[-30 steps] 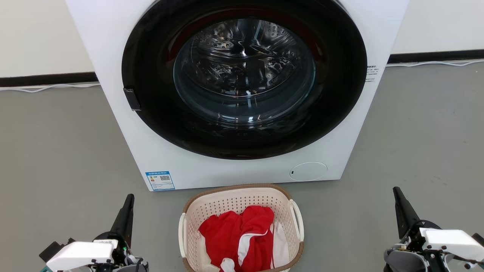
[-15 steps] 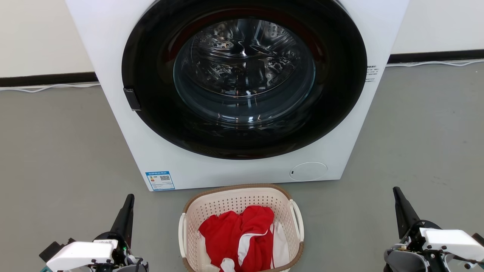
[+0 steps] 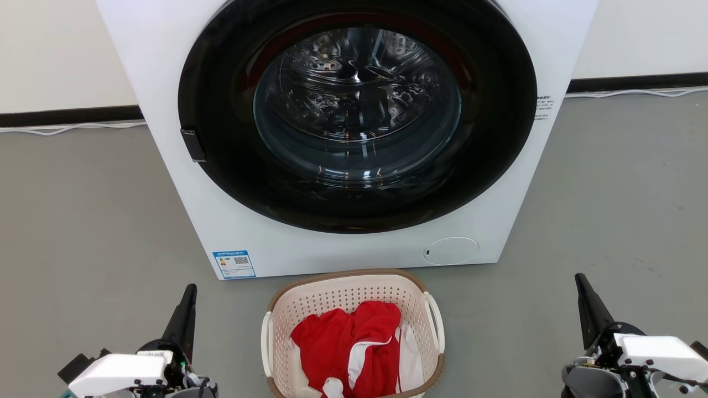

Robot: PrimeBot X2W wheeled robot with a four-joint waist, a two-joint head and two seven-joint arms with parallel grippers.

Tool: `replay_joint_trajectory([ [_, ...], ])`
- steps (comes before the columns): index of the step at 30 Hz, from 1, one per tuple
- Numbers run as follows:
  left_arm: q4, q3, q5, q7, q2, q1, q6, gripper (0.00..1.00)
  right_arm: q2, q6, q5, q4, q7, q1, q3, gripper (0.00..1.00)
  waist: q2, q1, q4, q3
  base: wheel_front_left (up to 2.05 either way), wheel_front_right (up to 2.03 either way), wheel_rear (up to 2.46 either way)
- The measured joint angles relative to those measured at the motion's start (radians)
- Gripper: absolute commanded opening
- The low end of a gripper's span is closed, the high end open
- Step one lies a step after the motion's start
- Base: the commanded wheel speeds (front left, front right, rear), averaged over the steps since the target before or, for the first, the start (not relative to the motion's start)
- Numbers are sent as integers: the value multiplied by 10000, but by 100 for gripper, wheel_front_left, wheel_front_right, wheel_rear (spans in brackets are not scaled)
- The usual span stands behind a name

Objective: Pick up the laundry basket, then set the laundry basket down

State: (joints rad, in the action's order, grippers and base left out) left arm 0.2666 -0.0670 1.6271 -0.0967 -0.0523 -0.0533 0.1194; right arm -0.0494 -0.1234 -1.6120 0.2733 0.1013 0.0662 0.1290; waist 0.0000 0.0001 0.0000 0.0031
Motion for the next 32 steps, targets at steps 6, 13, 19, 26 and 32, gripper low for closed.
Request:
replay_joint_trajectory([
  [6,0,-10,-2,-2,8,0,0,0,0,0,0,0,0,0,2,0,0,0,0,0,0,0,0],
  [13,2,-35,-75,-12,33,0,0,0,2,0,0,0,0,0,4,0,0,0,0,0,0,0,0],
  [19,2,-50,-75,-13,44,0,0,0,2,0,0,0,0,0,8,0,0,0,0,0,0,0,0],
  [26,2,-61,-75,-13,52,0,0,0,4,0,0,0,10,0,10,0,0,0,0,0,0,0,0],
  [32,2,-75,-77,-17,54,0,0,0,6,0,2,0,12,0,12,0,0,0,0,0,0,0,0],
])
